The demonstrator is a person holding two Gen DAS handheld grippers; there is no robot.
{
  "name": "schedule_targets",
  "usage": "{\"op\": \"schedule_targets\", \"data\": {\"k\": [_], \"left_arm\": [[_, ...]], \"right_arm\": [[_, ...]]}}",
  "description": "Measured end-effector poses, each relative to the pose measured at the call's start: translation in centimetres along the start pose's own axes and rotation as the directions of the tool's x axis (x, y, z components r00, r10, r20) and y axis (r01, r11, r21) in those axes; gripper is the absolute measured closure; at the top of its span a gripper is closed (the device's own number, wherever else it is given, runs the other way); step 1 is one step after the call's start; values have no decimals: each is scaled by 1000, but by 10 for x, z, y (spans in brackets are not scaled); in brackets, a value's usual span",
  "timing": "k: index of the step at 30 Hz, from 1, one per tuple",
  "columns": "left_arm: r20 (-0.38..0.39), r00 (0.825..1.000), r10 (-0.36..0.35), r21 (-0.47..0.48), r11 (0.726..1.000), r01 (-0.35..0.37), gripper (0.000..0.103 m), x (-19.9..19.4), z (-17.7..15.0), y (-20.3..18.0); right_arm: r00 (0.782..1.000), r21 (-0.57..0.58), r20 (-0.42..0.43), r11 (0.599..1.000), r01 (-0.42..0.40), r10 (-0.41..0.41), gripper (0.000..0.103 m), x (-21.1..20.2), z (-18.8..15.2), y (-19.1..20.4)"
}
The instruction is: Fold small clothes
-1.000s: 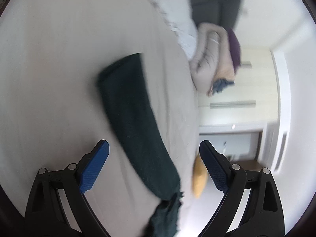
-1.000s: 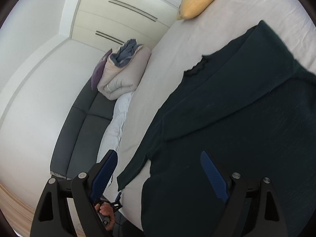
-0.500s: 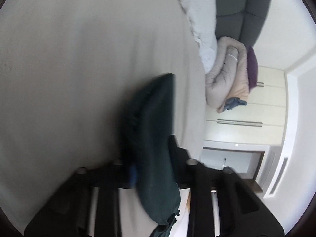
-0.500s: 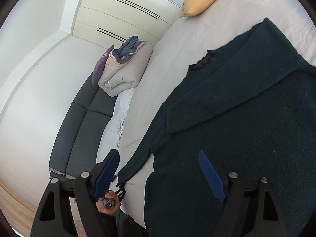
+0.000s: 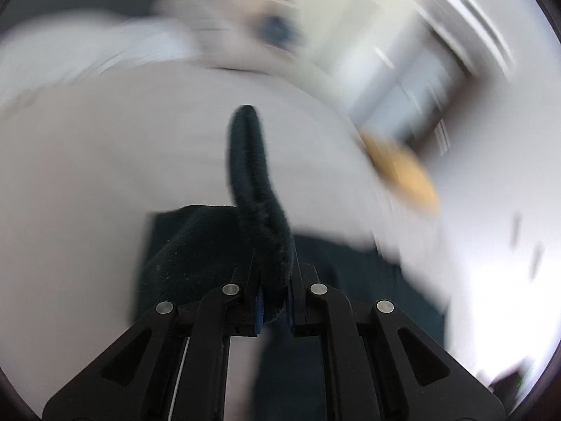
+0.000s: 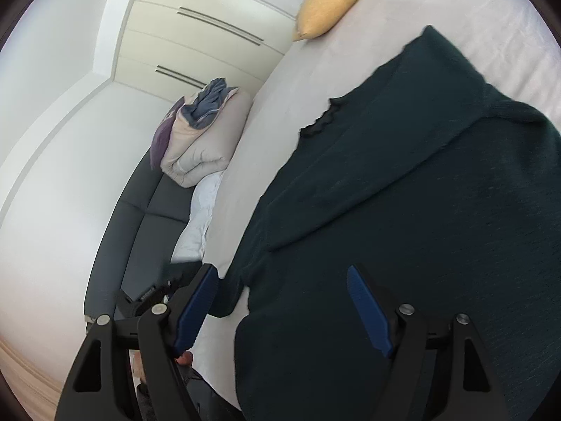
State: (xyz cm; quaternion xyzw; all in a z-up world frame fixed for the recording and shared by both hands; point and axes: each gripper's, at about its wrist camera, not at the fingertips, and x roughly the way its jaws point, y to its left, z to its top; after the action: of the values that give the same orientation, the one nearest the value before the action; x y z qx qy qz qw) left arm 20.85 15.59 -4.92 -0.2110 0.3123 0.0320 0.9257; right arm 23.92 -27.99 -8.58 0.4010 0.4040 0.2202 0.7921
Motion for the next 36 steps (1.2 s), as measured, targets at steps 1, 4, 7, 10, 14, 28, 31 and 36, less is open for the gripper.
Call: {"op": "schedule_targets", "data": {"k": [1, 4, 7, 10, 14, 28, 31, 36], "left_arm": [[-30, 999, 30, 158, 987, -24, 95, 16, -17, -41], [-102, 990, 97, 399, 916, -48, 95, 63, -81, -105], [-135, 979, 152, 452, 889, -75, 95, 85, -118, -112], [-105, 981, 161, 472, 876, -93, 95, 86, -122, -113], [-66, 983, 169, 498, 860, -115, 95, 85, -126, -115], [-85, 988, 128, 476, 876, -73, 91, 73, -122, -114], [-109, 992, 55, 456, 890, 1, 86, 53, -120, -113], [-109, 989, -101, 333, 934, 132, 85, 8, -115, -92]], "right_arm": [[1000, 8, 2, 1000, 7, -7, 24, 0, 3, -4], [1000, 12, -5, 1000, 23, -23, 24, 3, 13, -11], [998, -1, -44, 999, 35, -35, 24, 15, 25, -14], [992, -5, -124, 1000, 25, -26, 24, 44, 37, -13], [969, 18, -247, 1000, -6, 10, 24, 99, 47, -6], [885, -44, -463, 999, 20, -38, 93, 214, 40, 13], [907, -114, -417, 993, 18, -65, 94, 195, 53, 21], [943, -188, -308, 980, 67, -123, 94, 149, 94, 20]]}}
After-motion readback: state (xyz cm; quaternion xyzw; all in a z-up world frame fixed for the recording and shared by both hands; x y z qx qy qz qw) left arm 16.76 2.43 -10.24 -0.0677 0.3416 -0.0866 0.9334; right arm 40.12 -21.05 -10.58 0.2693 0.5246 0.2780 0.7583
